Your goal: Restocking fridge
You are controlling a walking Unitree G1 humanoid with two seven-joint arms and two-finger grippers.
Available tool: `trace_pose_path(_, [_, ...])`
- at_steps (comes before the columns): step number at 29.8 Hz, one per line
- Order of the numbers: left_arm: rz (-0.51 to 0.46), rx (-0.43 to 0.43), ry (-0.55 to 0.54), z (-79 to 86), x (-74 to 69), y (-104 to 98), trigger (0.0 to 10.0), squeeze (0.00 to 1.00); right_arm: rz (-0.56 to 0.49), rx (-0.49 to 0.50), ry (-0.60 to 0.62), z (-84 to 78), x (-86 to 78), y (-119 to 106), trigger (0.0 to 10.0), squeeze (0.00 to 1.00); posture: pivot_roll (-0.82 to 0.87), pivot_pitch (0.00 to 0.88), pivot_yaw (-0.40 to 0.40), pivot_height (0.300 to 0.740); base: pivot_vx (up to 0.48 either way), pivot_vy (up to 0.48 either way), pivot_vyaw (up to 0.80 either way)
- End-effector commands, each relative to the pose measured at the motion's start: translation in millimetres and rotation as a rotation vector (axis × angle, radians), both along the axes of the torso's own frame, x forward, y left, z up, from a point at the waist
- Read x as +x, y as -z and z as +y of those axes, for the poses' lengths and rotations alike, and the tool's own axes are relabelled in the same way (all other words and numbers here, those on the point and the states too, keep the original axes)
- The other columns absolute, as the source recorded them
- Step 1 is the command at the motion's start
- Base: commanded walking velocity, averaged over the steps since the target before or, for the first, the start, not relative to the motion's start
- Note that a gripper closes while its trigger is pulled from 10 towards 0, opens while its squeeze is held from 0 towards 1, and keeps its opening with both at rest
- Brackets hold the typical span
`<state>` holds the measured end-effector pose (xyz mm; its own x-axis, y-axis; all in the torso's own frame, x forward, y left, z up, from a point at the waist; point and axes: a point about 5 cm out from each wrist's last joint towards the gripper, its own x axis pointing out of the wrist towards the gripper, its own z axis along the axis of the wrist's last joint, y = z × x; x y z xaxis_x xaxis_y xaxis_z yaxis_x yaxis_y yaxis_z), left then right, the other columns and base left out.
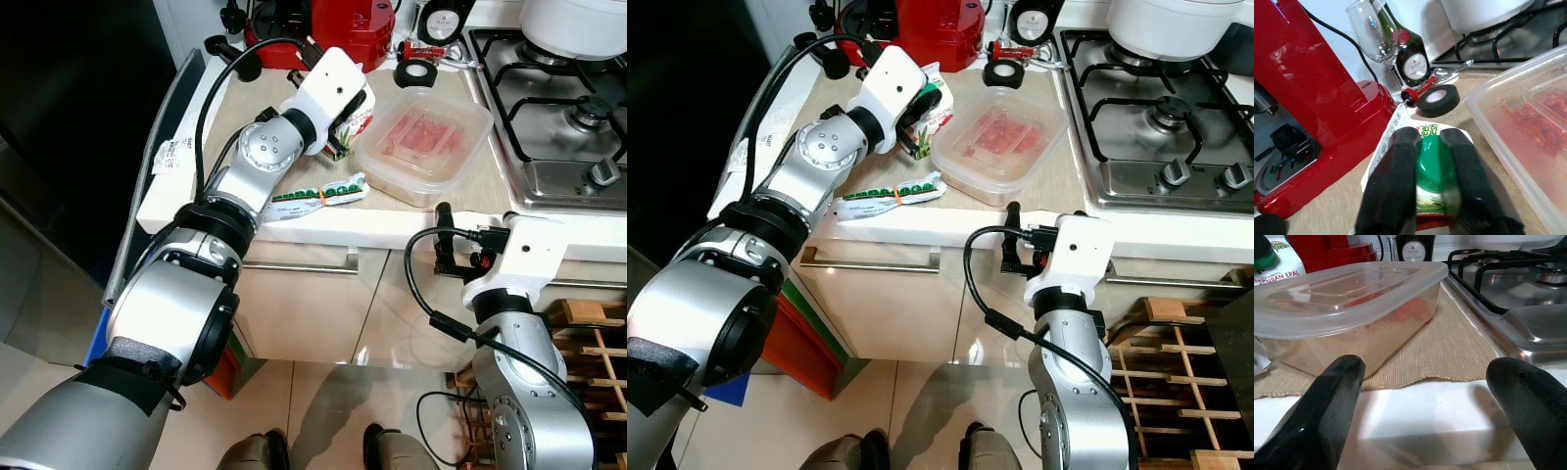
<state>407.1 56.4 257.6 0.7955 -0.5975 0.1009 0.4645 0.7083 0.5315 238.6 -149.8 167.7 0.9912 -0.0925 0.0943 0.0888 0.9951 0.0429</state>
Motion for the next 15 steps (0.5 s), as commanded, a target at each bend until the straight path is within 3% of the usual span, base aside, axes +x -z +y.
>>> trace_pose_path(1, [0.072,0.015,-0.003,4.9,1.1,12,0.0,0.00,0.001,-0.003,0.000,-0.1,-1.3,-1,10.0,0.00,-0.28,0.161,0.057,0.740,0.000,0.000,0.00])
trace_pose_path(15, [0.005,-0.107,0.030,10.5,1.3,-16,0.0,0.00,-0.002,-0.008,-0.007,0.9,2.4,0,10.0,0.00,-0.27,0.135,0.054,0.740,0.000,0.000,0.00])
